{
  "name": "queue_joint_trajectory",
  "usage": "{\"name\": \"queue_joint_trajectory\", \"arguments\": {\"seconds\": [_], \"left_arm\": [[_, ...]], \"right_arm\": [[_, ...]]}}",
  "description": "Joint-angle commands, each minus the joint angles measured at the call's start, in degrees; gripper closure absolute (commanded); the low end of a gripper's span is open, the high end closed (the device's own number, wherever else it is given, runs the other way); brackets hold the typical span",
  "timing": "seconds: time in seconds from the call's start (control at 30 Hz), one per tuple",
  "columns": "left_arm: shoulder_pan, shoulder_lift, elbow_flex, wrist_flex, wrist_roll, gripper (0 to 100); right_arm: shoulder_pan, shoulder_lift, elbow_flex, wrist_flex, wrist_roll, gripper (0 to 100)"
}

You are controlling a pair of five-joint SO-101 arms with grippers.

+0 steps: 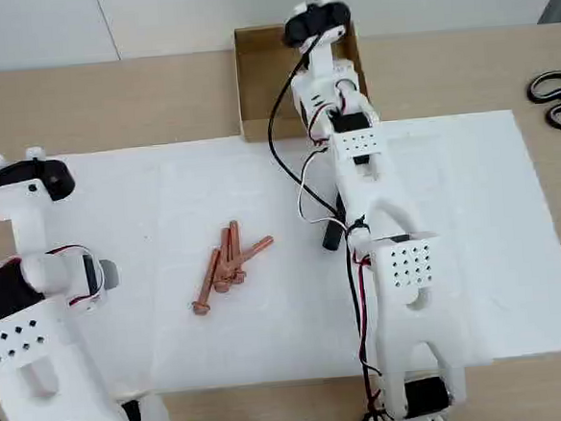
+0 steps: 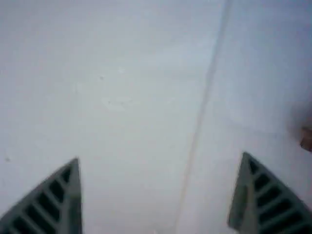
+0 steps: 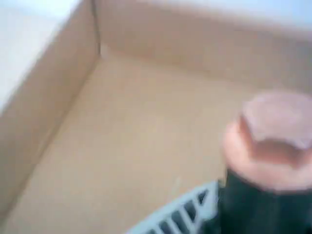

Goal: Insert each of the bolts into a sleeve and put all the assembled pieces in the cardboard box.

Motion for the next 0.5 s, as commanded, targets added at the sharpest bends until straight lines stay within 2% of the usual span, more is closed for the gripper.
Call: {"name": "queue_joint_trajectory", "arguments": {"seconds": [0.0,0.17,0.3,0.47], "left_arm": [[-0.2,-0.4,-0.3,-0.2,-0.2,80],[-0.2,-0.4,-0.3,-0.2,-0.2,80],[-0.2,-0.4,-0.3,-0.2,-0.2,80],[-0.2,-0.4,-0.3,-0.2,-0.2,80]], "right_arm": [[-0.1,-1.8,-5.5,-1.2,0.6,89.4],[-0.2,-1.7,-5.5,-1.2,0.6,89.1],[-0.5,-1.6,-5.5,-1.2,0.6,82.4],[-0.8,-1.5,-5.5,-1.2,0.6,81.8]]}}
